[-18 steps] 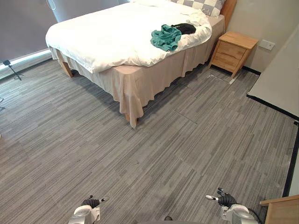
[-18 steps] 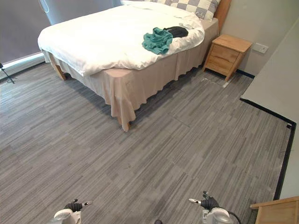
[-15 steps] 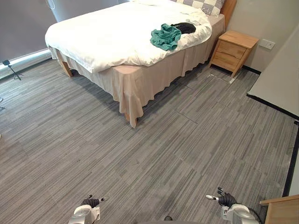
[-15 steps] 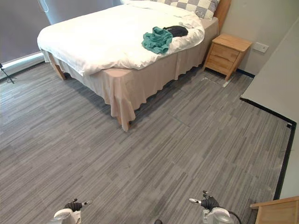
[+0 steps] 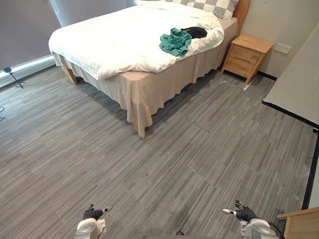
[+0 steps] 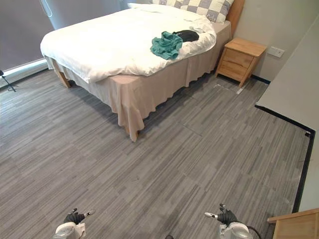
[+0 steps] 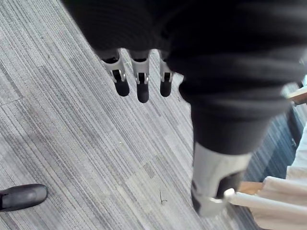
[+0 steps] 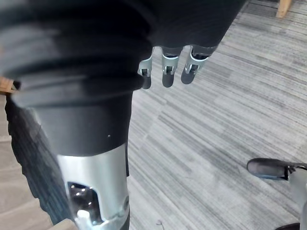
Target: Tidy the bed and pick cloth on bed and put in laundry
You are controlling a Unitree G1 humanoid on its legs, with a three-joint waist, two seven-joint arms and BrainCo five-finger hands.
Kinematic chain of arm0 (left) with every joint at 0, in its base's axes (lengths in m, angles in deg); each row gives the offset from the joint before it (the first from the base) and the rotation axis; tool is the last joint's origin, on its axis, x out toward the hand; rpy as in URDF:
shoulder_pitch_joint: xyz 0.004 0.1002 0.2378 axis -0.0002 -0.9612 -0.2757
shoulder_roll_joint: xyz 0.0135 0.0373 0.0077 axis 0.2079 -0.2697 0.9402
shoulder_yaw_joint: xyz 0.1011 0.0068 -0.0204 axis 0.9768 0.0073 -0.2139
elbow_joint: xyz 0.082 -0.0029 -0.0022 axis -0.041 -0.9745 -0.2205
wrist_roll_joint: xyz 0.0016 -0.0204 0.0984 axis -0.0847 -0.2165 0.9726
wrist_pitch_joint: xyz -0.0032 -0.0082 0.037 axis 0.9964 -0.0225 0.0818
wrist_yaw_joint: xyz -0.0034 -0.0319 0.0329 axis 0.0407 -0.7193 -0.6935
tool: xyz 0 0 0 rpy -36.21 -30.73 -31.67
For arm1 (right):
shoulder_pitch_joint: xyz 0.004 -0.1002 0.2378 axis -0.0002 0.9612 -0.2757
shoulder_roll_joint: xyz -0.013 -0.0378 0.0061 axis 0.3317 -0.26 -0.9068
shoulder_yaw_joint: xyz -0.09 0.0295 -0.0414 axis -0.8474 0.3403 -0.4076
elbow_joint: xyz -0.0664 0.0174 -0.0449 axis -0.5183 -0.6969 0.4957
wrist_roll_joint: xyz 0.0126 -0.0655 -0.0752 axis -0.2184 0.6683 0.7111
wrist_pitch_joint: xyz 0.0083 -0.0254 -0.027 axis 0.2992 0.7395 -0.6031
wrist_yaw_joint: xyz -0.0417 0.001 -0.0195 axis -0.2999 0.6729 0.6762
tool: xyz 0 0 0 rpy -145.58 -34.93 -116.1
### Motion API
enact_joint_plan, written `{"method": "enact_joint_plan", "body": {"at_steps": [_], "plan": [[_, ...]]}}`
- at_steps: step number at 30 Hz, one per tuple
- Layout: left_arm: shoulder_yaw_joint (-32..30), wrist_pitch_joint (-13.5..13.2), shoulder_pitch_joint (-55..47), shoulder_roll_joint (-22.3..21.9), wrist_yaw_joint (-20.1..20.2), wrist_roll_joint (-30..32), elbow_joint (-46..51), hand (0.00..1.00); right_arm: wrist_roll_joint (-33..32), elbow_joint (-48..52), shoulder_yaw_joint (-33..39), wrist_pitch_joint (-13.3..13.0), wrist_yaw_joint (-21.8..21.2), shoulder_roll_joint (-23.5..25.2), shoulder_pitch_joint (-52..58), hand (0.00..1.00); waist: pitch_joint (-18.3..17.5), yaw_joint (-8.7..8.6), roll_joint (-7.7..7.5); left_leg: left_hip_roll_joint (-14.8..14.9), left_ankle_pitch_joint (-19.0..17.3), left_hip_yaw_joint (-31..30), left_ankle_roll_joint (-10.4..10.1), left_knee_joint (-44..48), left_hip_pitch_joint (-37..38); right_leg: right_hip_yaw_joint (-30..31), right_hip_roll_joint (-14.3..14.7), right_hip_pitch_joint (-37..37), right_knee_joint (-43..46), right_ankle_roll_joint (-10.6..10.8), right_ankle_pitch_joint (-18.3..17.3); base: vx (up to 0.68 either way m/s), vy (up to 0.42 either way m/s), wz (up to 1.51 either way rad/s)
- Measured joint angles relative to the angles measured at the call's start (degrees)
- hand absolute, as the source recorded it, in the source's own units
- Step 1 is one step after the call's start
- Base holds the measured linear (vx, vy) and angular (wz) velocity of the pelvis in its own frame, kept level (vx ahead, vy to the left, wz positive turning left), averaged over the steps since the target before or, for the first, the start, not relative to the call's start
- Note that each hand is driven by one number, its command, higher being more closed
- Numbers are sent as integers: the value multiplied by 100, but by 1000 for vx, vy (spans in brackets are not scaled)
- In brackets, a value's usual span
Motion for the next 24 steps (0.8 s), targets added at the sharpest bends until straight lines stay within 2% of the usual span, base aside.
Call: {"method": "enact_joint_plan", "body": {"at_steps": [7,20,22,23,24], "plan": [[-1,-96,-4,-10,5,49,0,0,-2,-13,0,-1,2,95,0,0,-55,-35,-65,-3,2,6,2,-15,21,-1,8,48,-76,-35,24,-16,-23,0],[0,-130,-67,-143,18,42,-2,0,2,-14,-7,2,42,232,27,0,-51,-66,-69,-14,-1,145,6,-63,116,117,29,79,-100,-84,59,-24,-18,-5],[16,-144,-52,-196,20,40,-2,0,2,-14,-9,1,43,230,-3,0,31,-62,-51,3,-26,158,46,-34,151,150,3,-96,350,-73,-152,-44,-11,-11],[89,-132,17,-205,17,-22,-8,0,-10,-12,-55,2,51,232,-74,0,235,-63,-22,42,-60,194,99,41,212,149,-81,-500,1387,200,-473,-88,28,-11],[150,-131,73,-186,15,-39,-8,0,-34,-12,-88,2,59,247,-75,0,328,-62,-43,51,-85,213,139,115,213,83,-170,-826,2098,386,-592,-126,47,-13]]}}
